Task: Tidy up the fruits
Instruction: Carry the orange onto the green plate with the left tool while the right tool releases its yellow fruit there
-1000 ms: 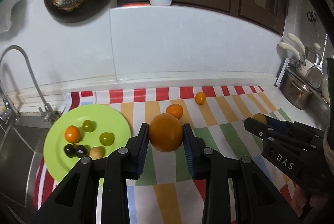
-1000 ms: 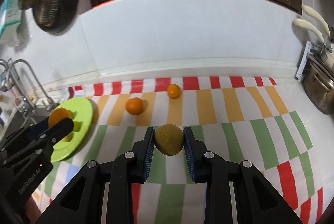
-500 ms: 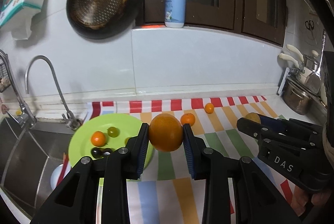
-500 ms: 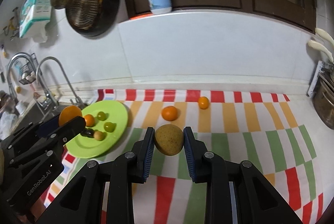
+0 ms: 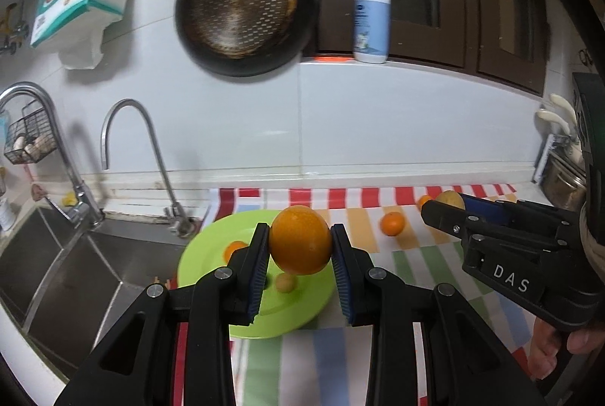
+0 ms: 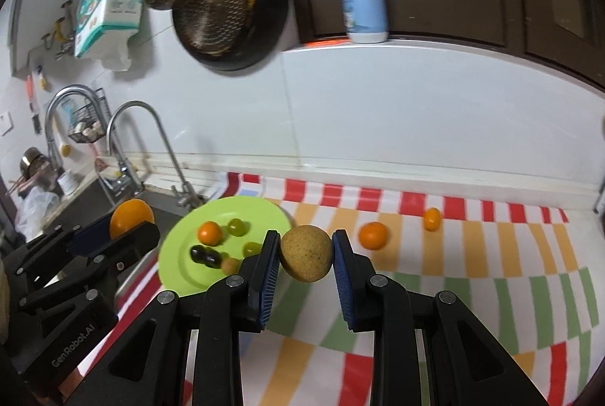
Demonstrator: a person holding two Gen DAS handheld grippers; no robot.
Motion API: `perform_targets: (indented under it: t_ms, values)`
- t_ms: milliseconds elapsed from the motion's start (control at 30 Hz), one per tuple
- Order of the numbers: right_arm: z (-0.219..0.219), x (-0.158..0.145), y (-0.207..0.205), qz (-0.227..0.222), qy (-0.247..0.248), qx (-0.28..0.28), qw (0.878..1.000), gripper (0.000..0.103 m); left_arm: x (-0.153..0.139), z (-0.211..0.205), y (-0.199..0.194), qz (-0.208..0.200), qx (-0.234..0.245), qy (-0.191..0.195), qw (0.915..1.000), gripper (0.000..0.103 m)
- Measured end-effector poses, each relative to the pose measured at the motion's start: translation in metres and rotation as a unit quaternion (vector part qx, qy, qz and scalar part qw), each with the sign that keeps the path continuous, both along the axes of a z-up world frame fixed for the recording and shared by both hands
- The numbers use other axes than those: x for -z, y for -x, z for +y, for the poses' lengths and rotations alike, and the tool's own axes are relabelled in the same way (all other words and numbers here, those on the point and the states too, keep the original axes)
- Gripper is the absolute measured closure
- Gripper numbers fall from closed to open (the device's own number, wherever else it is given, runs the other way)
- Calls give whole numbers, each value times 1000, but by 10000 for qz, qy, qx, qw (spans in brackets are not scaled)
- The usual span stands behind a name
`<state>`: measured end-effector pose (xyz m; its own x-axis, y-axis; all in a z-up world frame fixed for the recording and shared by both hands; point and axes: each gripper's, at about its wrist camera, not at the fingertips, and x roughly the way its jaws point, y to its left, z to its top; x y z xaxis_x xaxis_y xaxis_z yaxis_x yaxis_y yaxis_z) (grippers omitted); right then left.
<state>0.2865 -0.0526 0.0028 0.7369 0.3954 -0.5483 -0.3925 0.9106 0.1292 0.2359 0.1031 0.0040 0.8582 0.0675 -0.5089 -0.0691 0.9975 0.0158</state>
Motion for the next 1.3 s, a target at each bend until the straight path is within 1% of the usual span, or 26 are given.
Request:
perform_targets:
  t_ms: [333,633,767,967,1300]
  values:
    - [40,5,-25,23,35,-559,9984,74,7,25,-13,57,-235,-73,9997,71]
    - [72,17,-58,83,144,-886,9959,74,25,43,-41,190,-145,-93,9997,71]
    - [85,28,-74,151,183,-1035,9943,74,38,49,-55,290,-80,-108,9995,71]
    - [103,48,-95,329,279,-1207,9917,74,57,57,-75,449,-30,-3,9990,71]
    - [121,80,-120,615,435,-1315,9884,74,85,68,-95,671,24,159,9976,71]
